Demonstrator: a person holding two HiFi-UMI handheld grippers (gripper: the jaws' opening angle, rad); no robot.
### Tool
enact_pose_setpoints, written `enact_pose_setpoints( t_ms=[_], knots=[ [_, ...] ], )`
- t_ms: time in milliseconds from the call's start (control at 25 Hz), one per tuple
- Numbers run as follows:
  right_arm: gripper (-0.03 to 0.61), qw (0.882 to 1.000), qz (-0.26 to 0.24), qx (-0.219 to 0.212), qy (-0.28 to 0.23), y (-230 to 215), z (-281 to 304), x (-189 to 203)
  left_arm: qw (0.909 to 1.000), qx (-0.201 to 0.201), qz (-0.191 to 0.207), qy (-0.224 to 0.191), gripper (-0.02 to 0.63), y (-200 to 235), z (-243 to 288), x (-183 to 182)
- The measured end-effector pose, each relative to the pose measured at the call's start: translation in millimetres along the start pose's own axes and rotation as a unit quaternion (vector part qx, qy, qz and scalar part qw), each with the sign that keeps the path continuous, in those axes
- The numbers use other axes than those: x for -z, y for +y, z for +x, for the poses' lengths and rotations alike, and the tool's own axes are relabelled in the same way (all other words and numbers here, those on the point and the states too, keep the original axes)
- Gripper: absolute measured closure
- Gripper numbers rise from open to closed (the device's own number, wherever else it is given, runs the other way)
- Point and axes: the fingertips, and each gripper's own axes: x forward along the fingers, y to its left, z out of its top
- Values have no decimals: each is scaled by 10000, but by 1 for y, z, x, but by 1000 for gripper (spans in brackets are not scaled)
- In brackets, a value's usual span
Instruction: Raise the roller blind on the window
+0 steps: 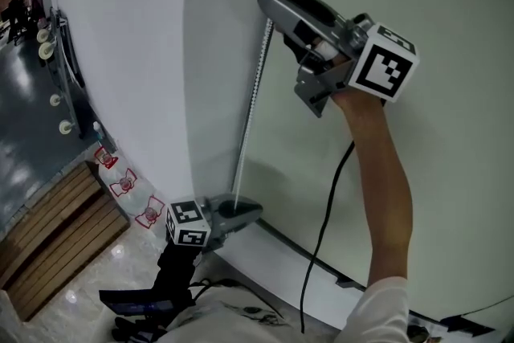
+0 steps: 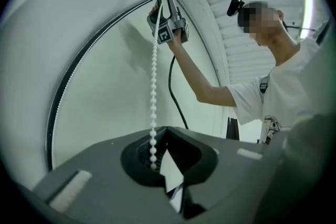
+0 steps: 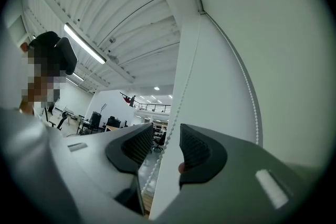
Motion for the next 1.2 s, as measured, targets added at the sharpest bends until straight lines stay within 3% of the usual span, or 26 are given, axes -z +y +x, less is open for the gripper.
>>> enact_pose_setpoints(
  t_ms=[80, 240, 480, 760, 960, 1080, 1200],
  knots=[
    [440, 10000, 3, -2, -9, 0, 0, -1, 10000, 1, 1, 3, 615, 1, 1, 3],
    [557, 10000, 15, 28, -15, 5, 3, -7, 10000, 15, -7, 4, 615, -1, -2, 3],
    [563, 9985, 480, -212, 177, -3, 3, 1, 10000, -9, -84, 3, 615, 12, -2, 3],
    [565, 9960, 594, -411, 533, 7, 5, -9, 9998, 43, -200, -20, 615, 4, 3, 0],
    [565, 9959, 645, -292, 568, 6, -2, -17, 9998, 66, -210, -36, 615, -4, 8, -16],
    [565, 9946, 614, -258, 796, 14, -5, 10, 9998, 82, -194, -23, 615, -4, 8, -12],
    [565, 9938, 678, -251, 841, 33, -16, 57, 9998, 98, -152, 37, 615, -3, 1, 16]
  ],
)
